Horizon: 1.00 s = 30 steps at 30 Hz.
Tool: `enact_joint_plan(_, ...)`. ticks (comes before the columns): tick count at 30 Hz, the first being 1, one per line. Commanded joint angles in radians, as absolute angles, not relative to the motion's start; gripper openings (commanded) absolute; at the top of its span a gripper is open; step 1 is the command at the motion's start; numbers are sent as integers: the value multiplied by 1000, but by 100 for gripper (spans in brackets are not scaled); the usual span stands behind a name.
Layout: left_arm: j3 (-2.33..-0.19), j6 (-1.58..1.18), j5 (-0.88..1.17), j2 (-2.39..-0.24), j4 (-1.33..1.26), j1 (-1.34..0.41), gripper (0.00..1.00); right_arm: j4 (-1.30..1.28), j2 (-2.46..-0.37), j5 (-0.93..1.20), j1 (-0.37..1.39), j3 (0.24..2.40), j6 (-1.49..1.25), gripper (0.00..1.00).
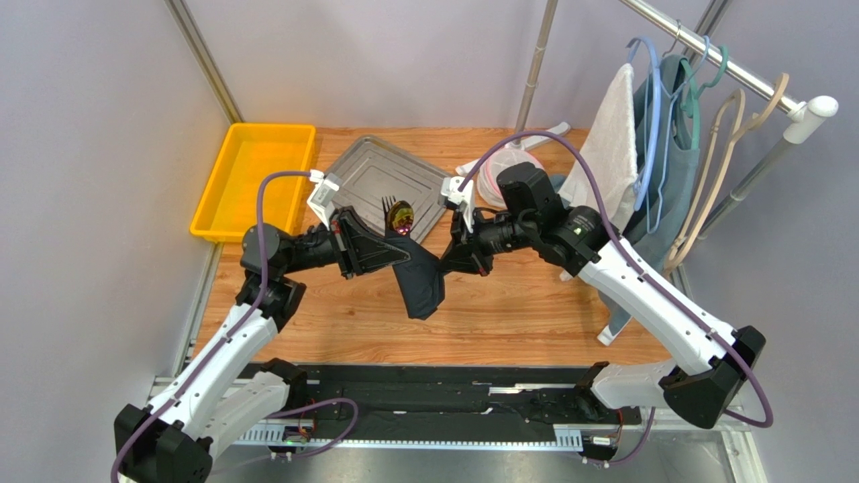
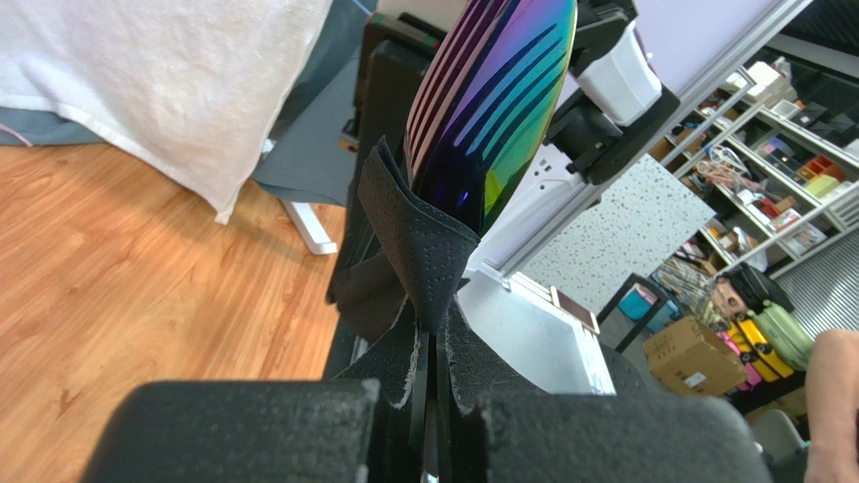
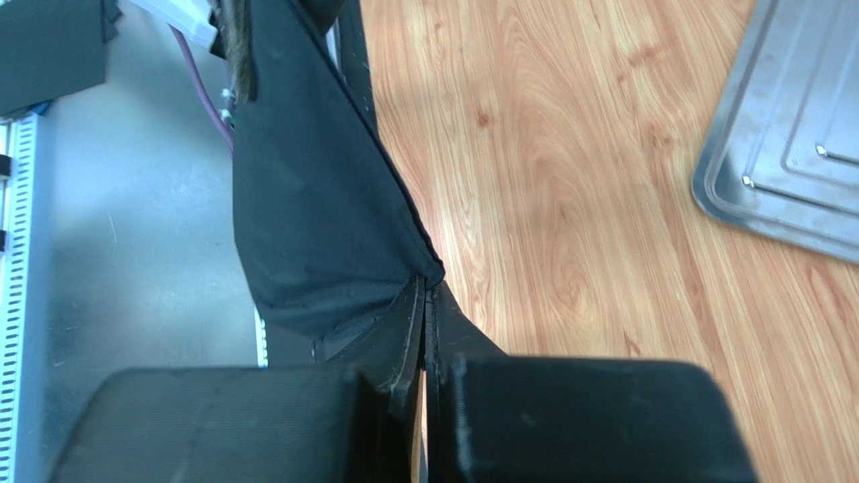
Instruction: Place the utensils on the paper napkin and roll it up
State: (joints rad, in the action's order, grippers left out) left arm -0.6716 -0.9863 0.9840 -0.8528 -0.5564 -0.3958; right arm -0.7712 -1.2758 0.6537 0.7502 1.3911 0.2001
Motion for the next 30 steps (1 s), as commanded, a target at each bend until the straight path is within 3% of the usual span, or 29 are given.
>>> enact_joint_plan(1,-765,-1048,986,-848,-678,-413,0,-710,-1316,701,739,1399,209,0)
enact_joint_plan(8,-772,-1078,963,-867,-706,-423,0,-586,-1348,805,759,1379,103,0)
enact_joint_plan(15,-785,-1075,948,-865,-698,-425,0,-548,-1358,778,773,1342,61,2)
enact_joint_plan(17,-782,-1043,942,-861,-657,-425,0,-592,-1361,709,769,1389,80,11)
enact_joint_plan(23,-767,-904,836,-827,-412,-419,0,-774,-1332,536,660,1479,58,26)
enact_joint_plan(26,-770,-821,747,-825,-272,-417,0,-836,-1290,476,600,1506,48,43)
enact_joint_plan(30,-787,-775,643,-847,-204,-416,0,-857,-1218,434,580,1526,58,56)
